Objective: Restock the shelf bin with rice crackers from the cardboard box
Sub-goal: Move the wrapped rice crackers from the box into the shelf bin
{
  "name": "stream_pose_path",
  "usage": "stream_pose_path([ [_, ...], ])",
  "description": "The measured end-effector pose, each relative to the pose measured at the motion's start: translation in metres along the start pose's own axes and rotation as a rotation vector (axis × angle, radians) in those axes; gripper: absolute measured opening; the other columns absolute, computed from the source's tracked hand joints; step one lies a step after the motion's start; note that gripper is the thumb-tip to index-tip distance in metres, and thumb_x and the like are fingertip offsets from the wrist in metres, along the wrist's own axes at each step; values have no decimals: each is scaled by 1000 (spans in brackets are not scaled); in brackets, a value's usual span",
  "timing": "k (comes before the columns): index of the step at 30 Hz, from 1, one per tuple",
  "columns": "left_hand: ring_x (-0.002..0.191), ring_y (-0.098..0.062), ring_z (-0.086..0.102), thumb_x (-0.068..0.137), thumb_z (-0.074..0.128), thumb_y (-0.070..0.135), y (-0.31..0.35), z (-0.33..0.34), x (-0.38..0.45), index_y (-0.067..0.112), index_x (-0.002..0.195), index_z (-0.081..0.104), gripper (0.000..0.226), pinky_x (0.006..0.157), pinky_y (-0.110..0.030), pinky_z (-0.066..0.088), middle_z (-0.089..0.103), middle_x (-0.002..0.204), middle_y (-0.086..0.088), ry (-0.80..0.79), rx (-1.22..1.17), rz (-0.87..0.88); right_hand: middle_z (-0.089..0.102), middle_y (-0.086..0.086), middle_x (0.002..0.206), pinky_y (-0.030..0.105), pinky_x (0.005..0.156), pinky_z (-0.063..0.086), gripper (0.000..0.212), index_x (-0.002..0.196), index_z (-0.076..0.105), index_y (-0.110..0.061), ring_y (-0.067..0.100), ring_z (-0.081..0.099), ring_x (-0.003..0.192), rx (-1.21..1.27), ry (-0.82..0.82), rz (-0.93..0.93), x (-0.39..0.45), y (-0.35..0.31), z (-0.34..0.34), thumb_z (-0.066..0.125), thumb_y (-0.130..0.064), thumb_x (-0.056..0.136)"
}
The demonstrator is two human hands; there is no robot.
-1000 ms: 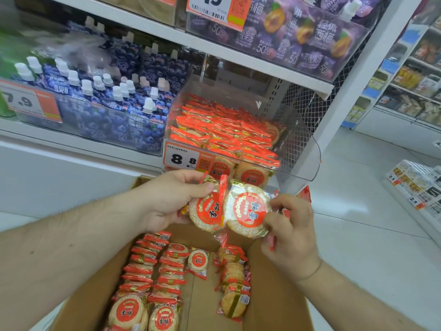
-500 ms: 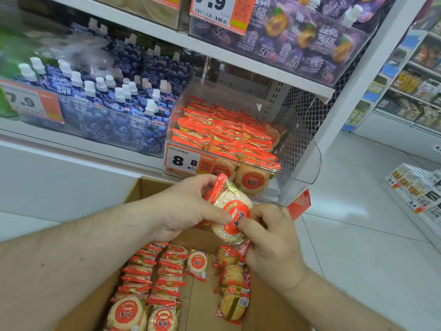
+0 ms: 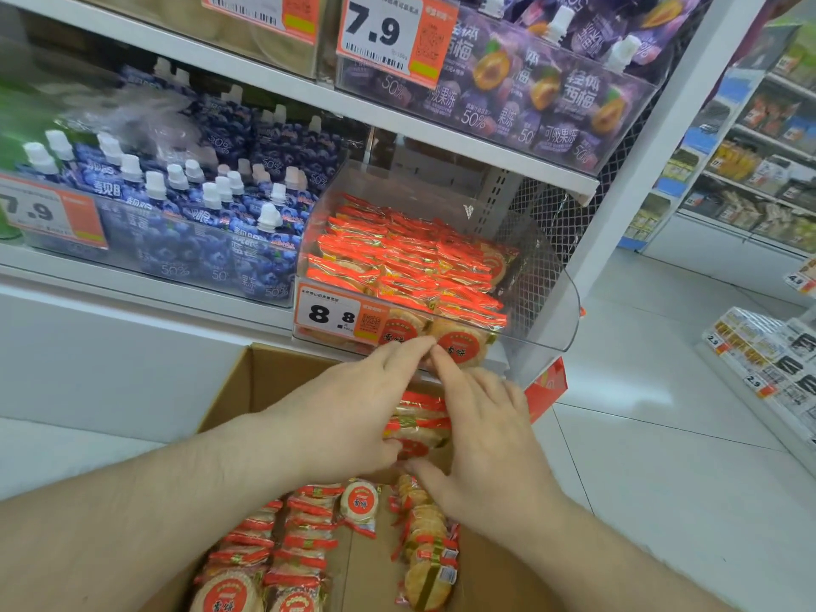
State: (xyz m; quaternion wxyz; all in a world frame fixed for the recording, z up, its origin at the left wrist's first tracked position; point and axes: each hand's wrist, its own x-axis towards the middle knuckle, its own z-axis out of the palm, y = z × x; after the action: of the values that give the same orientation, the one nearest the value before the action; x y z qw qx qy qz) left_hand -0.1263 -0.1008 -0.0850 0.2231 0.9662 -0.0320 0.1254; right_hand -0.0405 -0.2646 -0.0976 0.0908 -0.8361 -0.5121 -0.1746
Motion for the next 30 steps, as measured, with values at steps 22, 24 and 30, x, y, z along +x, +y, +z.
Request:
stream_pose_path([
  [22, 133, -14, 35, 85, 61, 42, -22, -18, 39, 30, 140, 43, 59, 111, -38, 24, 46, 139, 11, 290, 146, -4, 63, -10, 105, 29, 88, 46, 28, 106, 48, -25, 9, 59, 103, 210, 48, 362, 71, 82, -68, 66, -19, 85],
  [24, 135, -19, 31, 81, 60, 40, -27, -14, 47, 27, 137, 47, 59, 112, -43, 19, 46, 140, 7, 279, 209, -47, 60, 8, 110, 41, 81, 47, 33, 109, 48, -12, 33, 58, 103, -190, 18, 391, 98, 104, -66, 62, -31, 86],
  [30, 124, -27, 38, 78, 57, 37, -38, 6, 60, 24, 135, 50, 59, 109, -44, 20, 48, 128, 1, 205, 300, -68, 56, 17, 123, 45, 94, 41, 43, 118, 45, -6, 36, 53, 114, -575, -210, 380, 168, 141, -38, 59, -35, 88],
])
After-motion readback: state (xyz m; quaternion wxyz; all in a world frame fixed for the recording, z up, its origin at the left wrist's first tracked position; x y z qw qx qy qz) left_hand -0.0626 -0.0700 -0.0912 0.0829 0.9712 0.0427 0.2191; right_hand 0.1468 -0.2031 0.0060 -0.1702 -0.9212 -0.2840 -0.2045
